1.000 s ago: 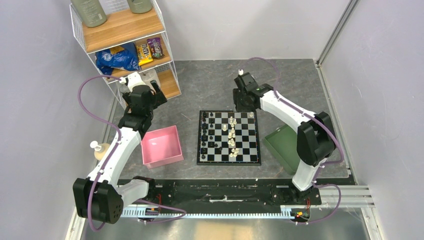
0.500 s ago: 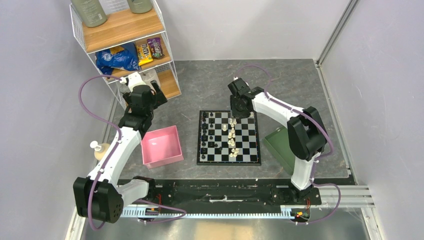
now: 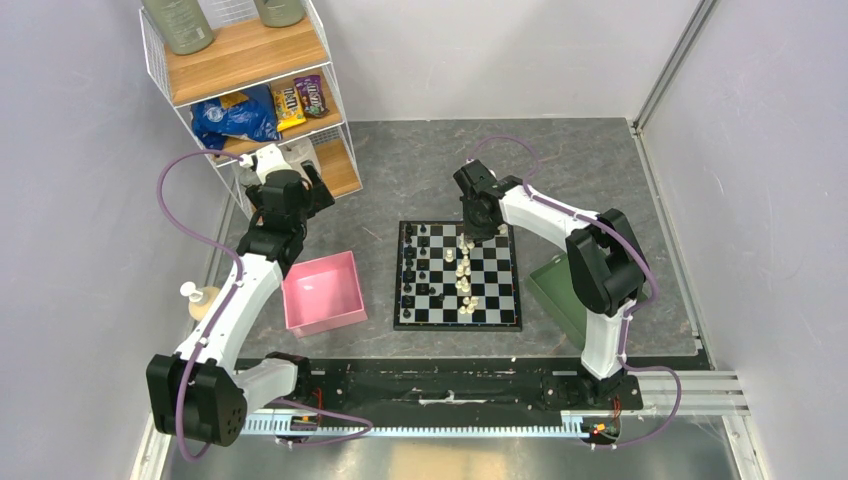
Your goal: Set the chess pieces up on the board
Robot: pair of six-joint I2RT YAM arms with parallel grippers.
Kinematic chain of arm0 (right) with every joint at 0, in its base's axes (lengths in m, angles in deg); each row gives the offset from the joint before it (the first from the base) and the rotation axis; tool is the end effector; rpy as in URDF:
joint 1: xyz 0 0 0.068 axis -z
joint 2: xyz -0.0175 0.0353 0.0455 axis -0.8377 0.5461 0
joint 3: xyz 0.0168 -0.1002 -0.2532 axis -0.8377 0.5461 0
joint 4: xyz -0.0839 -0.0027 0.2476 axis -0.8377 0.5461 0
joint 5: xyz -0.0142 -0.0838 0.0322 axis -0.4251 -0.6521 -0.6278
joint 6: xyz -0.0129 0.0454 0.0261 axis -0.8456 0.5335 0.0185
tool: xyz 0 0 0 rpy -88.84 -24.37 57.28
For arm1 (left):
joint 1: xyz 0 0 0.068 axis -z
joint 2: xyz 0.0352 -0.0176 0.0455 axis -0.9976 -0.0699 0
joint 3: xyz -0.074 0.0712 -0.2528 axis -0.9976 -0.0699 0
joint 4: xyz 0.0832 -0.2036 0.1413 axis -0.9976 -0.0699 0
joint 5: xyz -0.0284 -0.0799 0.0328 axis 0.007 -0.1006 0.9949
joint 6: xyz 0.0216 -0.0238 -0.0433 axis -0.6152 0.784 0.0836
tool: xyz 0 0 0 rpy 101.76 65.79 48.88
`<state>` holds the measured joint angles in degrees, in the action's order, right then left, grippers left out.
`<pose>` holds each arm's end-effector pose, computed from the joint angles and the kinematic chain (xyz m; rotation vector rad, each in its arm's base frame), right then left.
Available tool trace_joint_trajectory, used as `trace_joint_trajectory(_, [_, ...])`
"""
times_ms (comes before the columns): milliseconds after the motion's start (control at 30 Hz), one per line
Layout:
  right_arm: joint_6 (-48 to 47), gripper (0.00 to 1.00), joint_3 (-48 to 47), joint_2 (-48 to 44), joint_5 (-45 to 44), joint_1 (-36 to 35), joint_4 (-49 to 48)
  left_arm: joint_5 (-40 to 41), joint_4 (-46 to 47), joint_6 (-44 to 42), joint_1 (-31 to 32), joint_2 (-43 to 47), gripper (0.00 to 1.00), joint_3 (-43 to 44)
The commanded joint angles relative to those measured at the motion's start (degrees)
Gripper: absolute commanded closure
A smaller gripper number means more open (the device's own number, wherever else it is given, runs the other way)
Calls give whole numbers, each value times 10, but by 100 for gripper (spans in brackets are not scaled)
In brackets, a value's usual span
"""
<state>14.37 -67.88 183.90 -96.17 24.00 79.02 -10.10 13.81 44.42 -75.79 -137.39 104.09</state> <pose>0.3380 0.2132 0.1956 -0.0573 2.7143 0.1410 0.2520 -0.0308 0.3090 -0.4933 1.9094 0.0320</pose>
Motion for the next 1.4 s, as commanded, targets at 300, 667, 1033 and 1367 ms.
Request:
trace_joint_trajectory(300, [-9,88,20,-37,-57,0,-11,3,19,-11,-2,1,0,2])
trace_joint_trajectory(667, [-4,90,79,-113,-67,43,-24,4,18,-11,-2,5,0,1])
trace_joint_trajectory(1033, [-8,89,99,-105,-50,79,-40,1,21,-9,-2,5,0,-2])
trace_joint_trajectory(1367, [-7,87,97,-80,-33,85,-54,0,23,-8,-2,2,0,-1])
